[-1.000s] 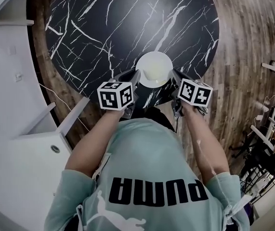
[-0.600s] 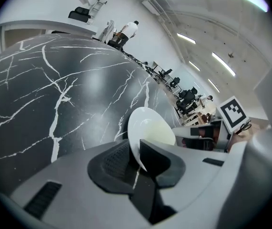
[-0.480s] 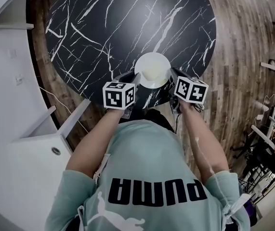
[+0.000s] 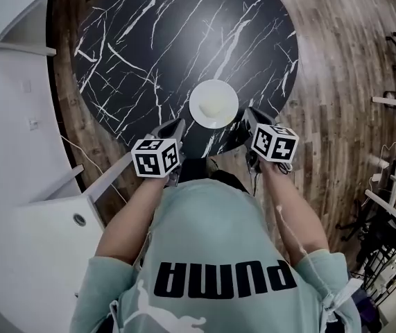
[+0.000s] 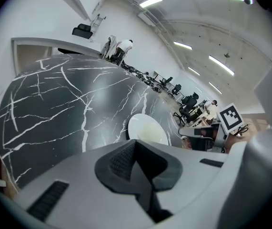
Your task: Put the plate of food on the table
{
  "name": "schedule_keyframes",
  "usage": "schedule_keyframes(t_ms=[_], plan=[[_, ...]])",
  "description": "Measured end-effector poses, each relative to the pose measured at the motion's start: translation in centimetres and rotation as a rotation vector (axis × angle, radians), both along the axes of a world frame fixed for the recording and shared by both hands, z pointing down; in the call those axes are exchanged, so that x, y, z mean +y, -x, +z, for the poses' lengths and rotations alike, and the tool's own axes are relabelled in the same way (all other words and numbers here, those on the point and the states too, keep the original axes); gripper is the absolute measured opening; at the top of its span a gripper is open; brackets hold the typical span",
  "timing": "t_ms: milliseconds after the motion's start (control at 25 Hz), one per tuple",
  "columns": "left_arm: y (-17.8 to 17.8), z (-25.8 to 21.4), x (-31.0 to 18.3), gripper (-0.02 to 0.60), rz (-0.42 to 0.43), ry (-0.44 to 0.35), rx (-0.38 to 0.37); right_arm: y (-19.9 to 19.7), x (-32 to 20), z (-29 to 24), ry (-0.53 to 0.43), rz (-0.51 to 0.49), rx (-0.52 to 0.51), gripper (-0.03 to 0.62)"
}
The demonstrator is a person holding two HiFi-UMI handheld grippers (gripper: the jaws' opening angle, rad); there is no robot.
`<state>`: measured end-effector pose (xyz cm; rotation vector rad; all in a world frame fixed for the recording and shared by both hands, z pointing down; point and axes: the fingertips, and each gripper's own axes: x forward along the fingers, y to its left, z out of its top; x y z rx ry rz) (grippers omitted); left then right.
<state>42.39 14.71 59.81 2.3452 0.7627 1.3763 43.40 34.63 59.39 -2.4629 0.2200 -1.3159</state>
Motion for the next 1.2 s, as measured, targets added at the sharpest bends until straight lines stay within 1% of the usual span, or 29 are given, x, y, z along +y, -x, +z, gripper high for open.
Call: schedule_keyframes(t_ms=[280, 440, 520, 600, 720, 880, 1000, 1200], plan=[[3.8, -4.7, 0.3, 0.006, -0.034, -0.014, 0.126, 4.0, -2.9, -5.6, 0.023, -0.173, 0.159, 0.009], [6.3, -8.2, 1.8, 0.006, -0.057, 0.032, 0.163, 6.5, -4.5, -8.8, 0.031, -0.274, 0.264, 0.009], [7.6, -10.2, 2.6, 0.006, -0.06, 0.052, 0.198, 7.8, -5.1, -10.2, 0.012, -0.299, 0.308, 0.009], [9.1, -12.1, 2.9, 0.006, -0.058, 0.054, 0.237, 9.3, -5.7, -11.4, -0.023, -0.306, 0.342, 0.009], [11.0, -14.6, 2.9, 0.006, -0.059, 0.022, 0.304, 11.2, -6.5, -12.9, -0.074, -0.319, 0.382, 0.009], [13.3, -17.0, 3.2, 0.006, -0.061, -0.051, 0.402, 13.0, -6.3, -14.7, -0.1, -0.35, 0.437, 0.009], [15.0, -18.4, 3.7, 0.006, -0.057, -0.084, 0.452, 14.3, -5.9, -15.8, -0.122, -0.358, 0.471, 0.009], [16.6, -20.5, 3.6, 0.006, -0.05, -0.127, 0.518, 15.4, -6.0, -16.8, -0.157, -0.363, 0.499, 0.009]])
